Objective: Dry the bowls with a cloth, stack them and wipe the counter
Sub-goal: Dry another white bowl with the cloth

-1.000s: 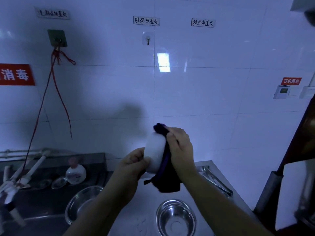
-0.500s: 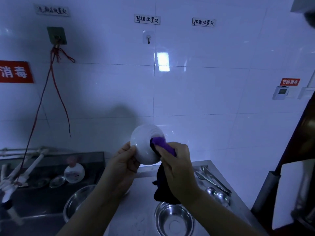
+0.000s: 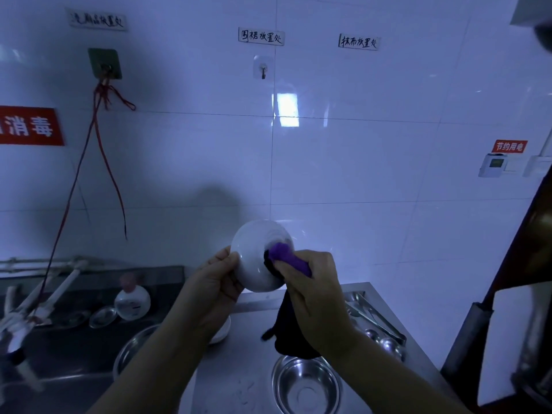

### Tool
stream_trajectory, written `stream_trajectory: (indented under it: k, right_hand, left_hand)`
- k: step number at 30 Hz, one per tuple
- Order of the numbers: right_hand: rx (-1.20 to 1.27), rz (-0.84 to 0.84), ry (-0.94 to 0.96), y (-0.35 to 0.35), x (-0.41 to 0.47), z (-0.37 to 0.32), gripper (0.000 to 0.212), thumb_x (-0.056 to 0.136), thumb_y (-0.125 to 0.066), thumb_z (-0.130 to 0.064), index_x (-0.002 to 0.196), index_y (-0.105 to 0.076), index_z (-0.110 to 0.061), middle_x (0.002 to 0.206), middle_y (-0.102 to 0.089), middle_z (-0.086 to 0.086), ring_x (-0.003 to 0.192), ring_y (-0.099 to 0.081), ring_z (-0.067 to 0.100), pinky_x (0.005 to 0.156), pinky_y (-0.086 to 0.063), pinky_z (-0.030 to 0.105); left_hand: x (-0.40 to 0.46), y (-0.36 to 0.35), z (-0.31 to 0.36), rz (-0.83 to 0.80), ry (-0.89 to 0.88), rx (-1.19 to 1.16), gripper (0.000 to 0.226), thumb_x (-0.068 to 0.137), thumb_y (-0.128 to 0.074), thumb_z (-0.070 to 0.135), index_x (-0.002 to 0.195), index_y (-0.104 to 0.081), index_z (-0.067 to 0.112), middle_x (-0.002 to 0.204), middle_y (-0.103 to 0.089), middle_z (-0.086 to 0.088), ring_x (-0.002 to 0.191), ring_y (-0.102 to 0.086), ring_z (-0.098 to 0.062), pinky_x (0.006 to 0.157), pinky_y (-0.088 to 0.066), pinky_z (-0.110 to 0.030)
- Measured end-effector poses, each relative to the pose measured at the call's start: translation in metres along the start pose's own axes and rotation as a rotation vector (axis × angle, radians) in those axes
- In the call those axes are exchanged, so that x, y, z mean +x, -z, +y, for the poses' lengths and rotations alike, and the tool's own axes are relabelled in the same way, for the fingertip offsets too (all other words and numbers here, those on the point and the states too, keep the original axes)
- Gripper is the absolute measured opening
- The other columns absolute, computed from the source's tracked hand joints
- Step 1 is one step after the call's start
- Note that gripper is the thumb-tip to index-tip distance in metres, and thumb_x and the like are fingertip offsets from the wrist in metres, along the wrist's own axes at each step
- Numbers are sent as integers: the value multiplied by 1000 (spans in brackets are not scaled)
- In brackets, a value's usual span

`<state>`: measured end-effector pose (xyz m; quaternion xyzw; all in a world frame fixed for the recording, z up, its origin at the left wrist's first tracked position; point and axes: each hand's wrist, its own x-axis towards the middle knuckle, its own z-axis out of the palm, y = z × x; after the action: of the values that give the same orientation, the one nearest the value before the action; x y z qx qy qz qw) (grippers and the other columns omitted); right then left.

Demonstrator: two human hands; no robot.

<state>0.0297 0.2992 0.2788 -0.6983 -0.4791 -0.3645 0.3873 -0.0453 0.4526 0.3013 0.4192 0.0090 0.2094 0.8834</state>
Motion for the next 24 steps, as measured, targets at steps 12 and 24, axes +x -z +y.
stream_trajectory:
  k: [12, 24]
  right_hand:
    - [0, 27, -104, -10, 20, -16, 37, 94, -44, -26, 124, -63, -15, 122, -58, 12, 105, -51, 30, 84, -47, 45]
    - [247, 233, -187, -17, -2, 9, 40, 94, -37, -23, 120, -65, -11, 120, -54, 13, 108, -52, 37, 84, -46, 51]
  left_hand:
    - [-9, -23, -16, 31, 79, -31, 22, 87, -45, 10, 101, -60, 5, 94, -70, -13, 84, -66, -21, 67, -58, -26]
    - [-17, -30, -20, 266, 163, -522, 23, 96, -40, 7, 90, -60, -3, 72, -72, -16, 62, -71, -19, 57, -58, -30]
